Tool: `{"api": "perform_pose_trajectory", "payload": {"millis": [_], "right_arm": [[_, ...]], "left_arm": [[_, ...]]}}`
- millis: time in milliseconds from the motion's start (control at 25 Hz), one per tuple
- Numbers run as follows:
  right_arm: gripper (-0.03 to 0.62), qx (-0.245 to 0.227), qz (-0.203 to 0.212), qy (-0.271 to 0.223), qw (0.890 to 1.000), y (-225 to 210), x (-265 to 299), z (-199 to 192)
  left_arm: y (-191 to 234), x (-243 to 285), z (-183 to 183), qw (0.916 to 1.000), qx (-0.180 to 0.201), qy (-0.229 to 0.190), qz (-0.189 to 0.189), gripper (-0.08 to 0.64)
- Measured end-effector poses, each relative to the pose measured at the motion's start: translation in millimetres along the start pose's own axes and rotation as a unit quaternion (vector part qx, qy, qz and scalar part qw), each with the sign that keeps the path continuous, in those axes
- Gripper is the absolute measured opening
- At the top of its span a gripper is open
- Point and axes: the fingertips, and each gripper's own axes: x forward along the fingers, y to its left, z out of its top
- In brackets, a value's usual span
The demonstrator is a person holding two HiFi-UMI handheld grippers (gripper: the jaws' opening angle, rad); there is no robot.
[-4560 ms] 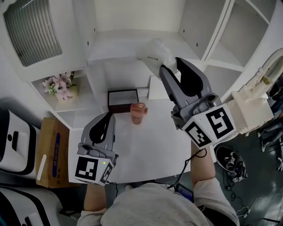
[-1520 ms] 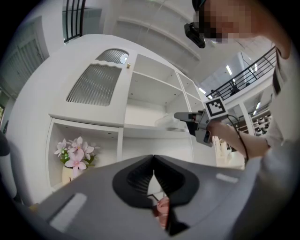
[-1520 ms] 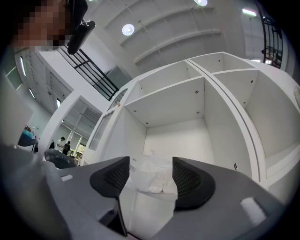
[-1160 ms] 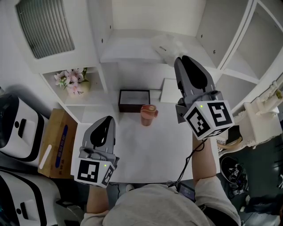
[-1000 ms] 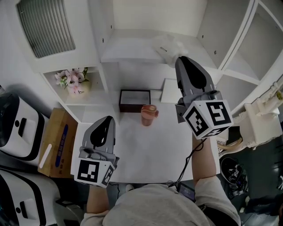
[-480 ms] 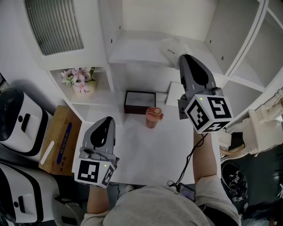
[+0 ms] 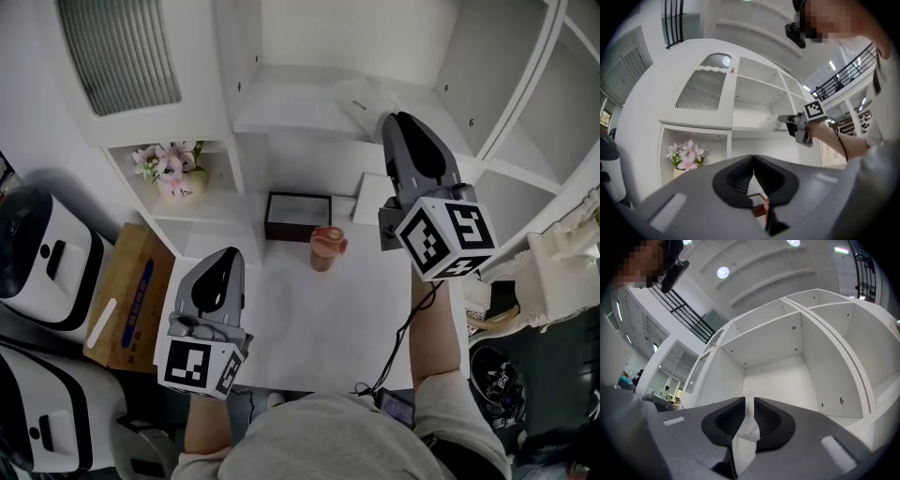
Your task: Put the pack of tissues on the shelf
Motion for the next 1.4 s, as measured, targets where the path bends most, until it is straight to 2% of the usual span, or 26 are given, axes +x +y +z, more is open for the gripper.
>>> {"api": "perform_pose_trajectory", "payload": {"millis": [920, 1200, 1400], "right_arm": [[0.077, -0.019, -0.013, 0.011, 1.0, 11.8, -45.0, 12.5], [0.004, -0.025, -0.013, 0.028, 0.999, 19.7, -60.9, 4.4], [0.002, -0.023, -0.012, 0.039, 0.999, 25.6, -77.3, -0.1]], "left_arm": [[-21.0, -15.0, -0.8, 0.9989, -0.011, -0.004, -0.046, 0.002], [-26.9, -17.3, -1.4, 0.9979, -0.014, -0.006, -0.062, 0.002], [-34.3, -16.0, -1.2, 0.9965, -0.016, -0.008, -0.081, 0.002]]}}
